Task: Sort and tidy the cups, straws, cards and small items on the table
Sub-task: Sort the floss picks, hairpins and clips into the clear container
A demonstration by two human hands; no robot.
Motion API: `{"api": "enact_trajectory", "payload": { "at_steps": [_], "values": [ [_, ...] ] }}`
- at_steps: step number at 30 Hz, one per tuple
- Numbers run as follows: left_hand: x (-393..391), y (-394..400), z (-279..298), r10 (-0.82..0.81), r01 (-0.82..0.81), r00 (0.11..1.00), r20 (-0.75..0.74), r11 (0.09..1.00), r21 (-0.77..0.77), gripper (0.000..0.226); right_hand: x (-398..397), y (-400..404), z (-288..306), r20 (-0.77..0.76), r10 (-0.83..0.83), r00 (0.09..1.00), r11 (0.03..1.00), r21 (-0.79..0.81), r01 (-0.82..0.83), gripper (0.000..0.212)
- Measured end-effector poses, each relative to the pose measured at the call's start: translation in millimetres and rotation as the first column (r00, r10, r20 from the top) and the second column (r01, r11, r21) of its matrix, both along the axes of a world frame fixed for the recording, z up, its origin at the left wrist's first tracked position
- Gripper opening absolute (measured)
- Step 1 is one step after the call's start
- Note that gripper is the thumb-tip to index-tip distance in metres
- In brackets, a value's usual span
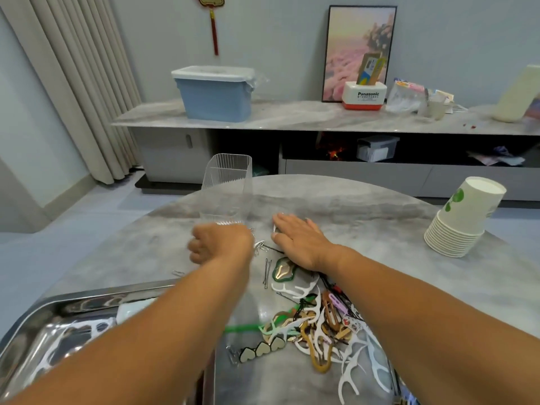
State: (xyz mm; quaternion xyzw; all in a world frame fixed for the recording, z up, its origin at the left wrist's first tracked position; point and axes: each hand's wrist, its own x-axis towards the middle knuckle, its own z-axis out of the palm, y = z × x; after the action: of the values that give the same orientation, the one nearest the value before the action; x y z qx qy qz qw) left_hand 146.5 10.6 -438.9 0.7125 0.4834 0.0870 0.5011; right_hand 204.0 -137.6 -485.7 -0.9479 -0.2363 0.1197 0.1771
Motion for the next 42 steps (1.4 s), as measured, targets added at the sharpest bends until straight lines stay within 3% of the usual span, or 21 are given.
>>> {"api": "enact_trajectory", "payload": {
  "at_steps": [3,5,9,13,16,21,26,32,37,38,40,42],
  "values": [
    [-29.6,-48.6,-11.4,-0.299,0.32,0.94,-0.164,0.94,0.121,0.062,-0.9,0.7,0.9,0.001,0.049,0.999,0.996,-0.072,-0.048,0.058],
    [-34.5,-59.6,-24.8,-0.387,0.438,0.892,-0.232,0.866,0.241,0.07,-3.4,-1.0,1.5,-0.004,0.073,0.997,0.993,-0.088,-0.073,0.058],
    [-31.9,-58.6,-37.8,-0.403,0.482,0.875,-0.27,0.781,0.397,0.068,-3.6,-3.8,0.8,-0.007,0.068,0.998,0.996,-0.054,-0.068,0.056],
    [-28.5,-42.5,-51.6,-0.431,0.507,0.856,-0.288,0.583,0.635,0.057,-0.8,-6.5,-1.7,-0.045,0.039,0.998,0.999,0.034,-0.038,0.055],
    [-21.3,-38.7,-56.5,-0.504,0.55,0.811,-0.297,0.487,0.678,0.055,2.9,-11.0,-3.2,-0.063,0.047,0.997,0.997,0.058,-0.043,0.055],
    [-7.2,-34.5,-58.3,-0.604,0.617,0.735,-0.307,0.41,0.672,0.057,4.0,-11.6,1.7,-0.086,0.076,0.993,0.993,0.097,-0.067,0.054],
    [-14.5,-34.5,-59.2,-0.706,0.718,0.606,-0.367,0.288,0.633,0.056,-5.5,-19.5,7.4,-0.105,0.122,0.987,0.988,0.104,-0.111,0.052],
    [-52.9,-39.7,-56.1,-0.81,0.777,0.506,-0.297,0.279,0.564,0.056,-49.9,-40.4,16.0,-0.107,0.133,0.985,0.988,0.097,-0.123,0.052],
    [-91.3,-49.1,-42.2,-0.88,0.847,0.449,-0.156,0.363,0.387,0.055,-104.5,-53.7,31.3,-0.18,0.11,0.978,0.991,0.095,-0.094,0.05],
    [-97.9,-50.5,-38.8,-0.877,0.844,0.462,-0.134,0.388,0.37,0.054,-115.2,-58.5,35.1,-0.165,0.041,0.985,0.991,0.135,-0.019,0.049],
    [-106.5,-50.2,-34.6,-0.808,0.764,0.579,-0.107,0.492,0.419,0.055,-134.2,-71.4,34.2,-0.04,-0.202,0.979,0.936,0.285,0.205,0.049],
    [-112.1,-48.0,-36.3,-0.709,0.668,0.687,-0.163,0.527,0.525,0.058,-146.9,-90.2,26.2,0.046,-0.489,0.871,0.809,0.398,0.433,0.055]
  ]
}}
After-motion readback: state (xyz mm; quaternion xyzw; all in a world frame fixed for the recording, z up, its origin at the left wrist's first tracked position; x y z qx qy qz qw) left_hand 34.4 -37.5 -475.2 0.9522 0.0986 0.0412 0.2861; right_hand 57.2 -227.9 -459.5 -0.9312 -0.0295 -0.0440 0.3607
